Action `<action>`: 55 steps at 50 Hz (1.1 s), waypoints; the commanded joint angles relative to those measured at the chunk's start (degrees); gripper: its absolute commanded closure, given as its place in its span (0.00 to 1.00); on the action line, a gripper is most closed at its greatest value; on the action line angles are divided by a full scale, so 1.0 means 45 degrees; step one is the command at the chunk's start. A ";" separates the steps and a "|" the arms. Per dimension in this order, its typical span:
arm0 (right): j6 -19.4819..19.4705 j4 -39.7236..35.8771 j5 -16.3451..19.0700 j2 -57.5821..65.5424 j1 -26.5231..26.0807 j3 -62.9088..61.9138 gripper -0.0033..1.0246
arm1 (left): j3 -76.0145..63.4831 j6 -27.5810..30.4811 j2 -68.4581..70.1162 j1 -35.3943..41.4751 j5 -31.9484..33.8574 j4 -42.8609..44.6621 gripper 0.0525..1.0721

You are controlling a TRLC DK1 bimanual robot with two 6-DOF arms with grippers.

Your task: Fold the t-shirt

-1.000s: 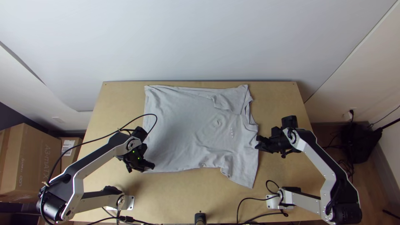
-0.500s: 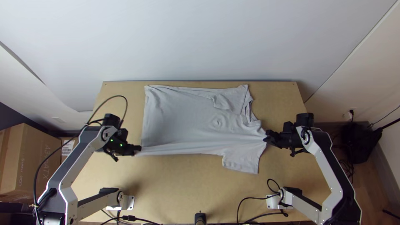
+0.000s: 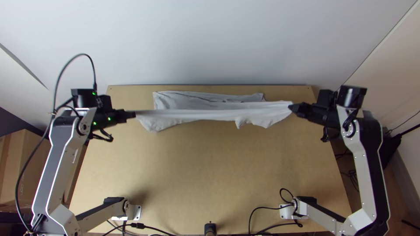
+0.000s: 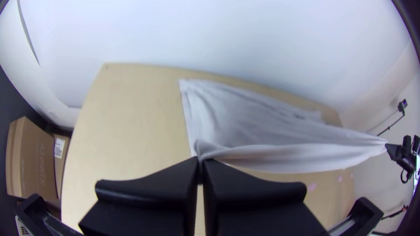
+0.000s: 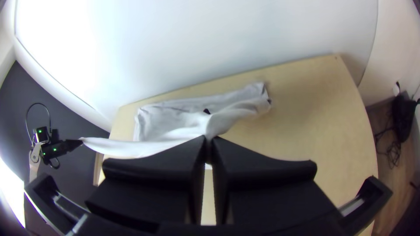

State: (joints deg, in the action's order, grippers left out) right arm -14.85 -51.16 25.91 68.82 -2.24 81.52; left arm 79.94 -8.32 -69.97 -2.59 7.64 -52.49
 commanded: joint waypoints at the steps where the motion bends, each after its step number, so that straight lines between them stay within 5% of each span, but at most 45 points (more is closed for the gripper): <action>1: 0.0507 0.0255 -0.0504 0.0664 0.0029 0.1866 0.97 | 0.1805 -0.0769 -0.0641 -0.0128 -0.0623 0.0532 0.97; 13: 0.1953 0.0567 -0.1832 0.2637 0.0068 0.6085 0.97 | 0.5419 -0.0925 -0.1970 -0.0362 -0.1522 0.1489 0.97; 25: 0.1992 0.0626 -0.2516 0.3692 0.0127 1.0108 0.97 | 0.8427 -0.0671 -0.2653 -0.0713 -0.2108 0.1547 0.97; 55: 0.1699 0.0821 -0.2457 -0.3418 0.0732 0.9092 0.98 | 0.8739 -0.0378 0.4905 -0.1358 -0.2987 0.1742 0.97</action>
State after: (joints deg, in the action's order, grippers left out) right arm -6.59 -49.34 17.34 58.04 0.80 123.48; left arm 117.45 -10.04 -54.13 -7.09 -2.87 -44.12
